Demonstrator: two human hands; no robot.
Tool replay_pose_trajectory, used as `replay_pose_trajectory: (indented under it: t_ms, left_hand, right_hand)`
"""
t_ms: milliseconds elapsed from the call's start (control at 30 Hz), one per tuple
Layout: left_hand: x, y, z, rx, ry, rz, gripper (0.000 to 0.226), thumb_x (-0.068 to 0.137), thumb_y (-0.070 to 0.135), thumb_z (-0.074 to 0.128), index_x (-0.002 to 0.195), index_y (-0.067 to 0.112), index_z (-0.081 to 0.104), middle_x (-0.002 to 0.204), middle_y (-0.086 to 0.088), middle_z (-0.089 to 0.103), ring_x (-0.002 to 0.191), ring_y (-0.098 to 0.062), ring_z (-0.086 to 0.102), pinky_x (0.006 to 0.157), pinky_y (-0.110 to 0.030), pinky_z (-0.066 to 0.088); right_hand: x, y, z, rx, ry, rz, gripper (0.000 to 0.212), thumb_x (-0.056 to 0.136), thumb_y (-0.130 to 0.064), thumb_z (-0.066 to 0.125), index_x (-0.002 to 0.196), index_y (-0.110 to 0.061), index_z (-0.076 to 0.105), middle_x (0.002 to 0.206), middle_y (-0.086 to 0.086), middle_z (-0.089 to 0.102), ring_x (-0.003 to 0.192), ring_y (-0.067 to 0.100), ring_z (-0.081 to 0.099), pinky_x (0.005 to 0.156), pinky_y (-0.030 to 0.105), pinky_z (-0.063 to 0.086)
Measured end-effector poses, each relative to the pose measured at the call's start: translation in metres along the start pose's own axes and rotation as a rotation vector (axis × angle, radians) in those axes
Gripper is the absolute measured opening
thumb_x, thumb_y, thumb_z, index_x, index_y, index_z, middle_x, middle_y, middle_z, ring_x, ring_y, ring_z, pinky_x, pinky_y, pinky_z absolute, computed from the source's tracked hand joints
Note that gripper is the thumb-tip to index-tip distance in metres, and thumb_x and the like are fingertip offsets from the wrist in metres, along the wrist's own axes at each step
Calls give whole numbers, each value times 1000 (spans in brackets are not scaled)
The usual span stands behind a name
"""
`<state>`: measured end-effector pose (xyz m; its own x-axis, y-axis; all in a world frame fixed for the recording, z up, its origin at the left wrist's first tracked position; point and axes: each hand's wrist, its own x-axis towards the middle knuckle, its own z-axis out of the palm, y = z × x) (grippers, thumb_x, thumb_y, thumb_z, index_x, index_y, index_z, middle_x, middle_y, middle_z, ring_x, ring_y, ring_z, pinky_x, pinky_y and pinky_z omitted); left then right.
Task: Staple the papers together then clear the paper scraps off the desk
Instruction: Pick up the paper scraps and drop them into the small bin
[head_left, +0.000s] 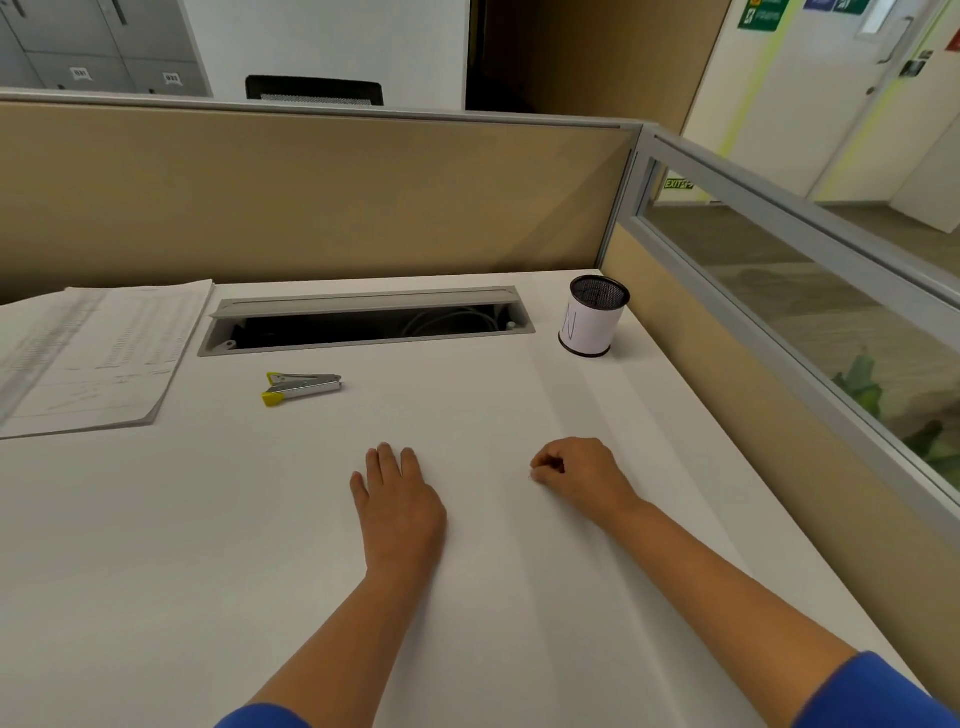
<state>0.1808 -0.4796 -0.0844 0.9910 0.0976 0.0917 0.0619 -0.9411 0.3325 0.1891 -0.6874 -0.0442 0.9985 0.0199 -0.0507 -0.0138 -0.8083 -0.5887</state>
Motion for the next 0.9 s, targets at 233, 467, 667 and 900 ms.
replay_pose_trajectory:
  t_ms: [233, 467, 667, 900]
  left_hand:
    - [0, 0, -1, -12, -5, -2, 51, 90, 10, 31, 141, 6, 28, 152, -17, 22, 143, -32, 12, 116, -47, 9]
    - [0, 0, -1, -14, -13, 3, 51, 90, 9, 32, 140, 5, 30, 151, -18, 24, 142, -32, 14, 115, -47, 11]
    - [1, 0, -2, 10, -18, 1, 50, 87, 6, 35, 136, 4, 36, 148, -19, 30, 140, -34, 19, 114, -50, 15]
    - [-2, 0, -2, 5, -29, -6, 51, 87, 7, 29, 137, 4, 34, 148, -19, 28, 140, -33, 18, 114, -49, 14]
  right_hand:
    - [13, -12, -6, -439, -199, -181, 20, 91, -12, 43, 93, -9, 62, 93, 4, 56, 79, 17, 49, 70, 29, 38]
    - [12, -20, 5, -757, -260, -299, 18, 86, 7, 34, 84, -12, 35, 66, -1, 20, 71, 21, 36, 53, 28, 24]
    - [9, -15, 4, -644, -261, -202, 18, 83, 6, 33, 85, -12, 32, 78, 4, 33, 74, 23, 38, 62, 32, 28]
    - [30, -9, -22, -232, -250, 108, 12, 90, -1, 34, 87, -7, 43, 92, 11, 50, 80, 21, 42, 69, 28, 33]
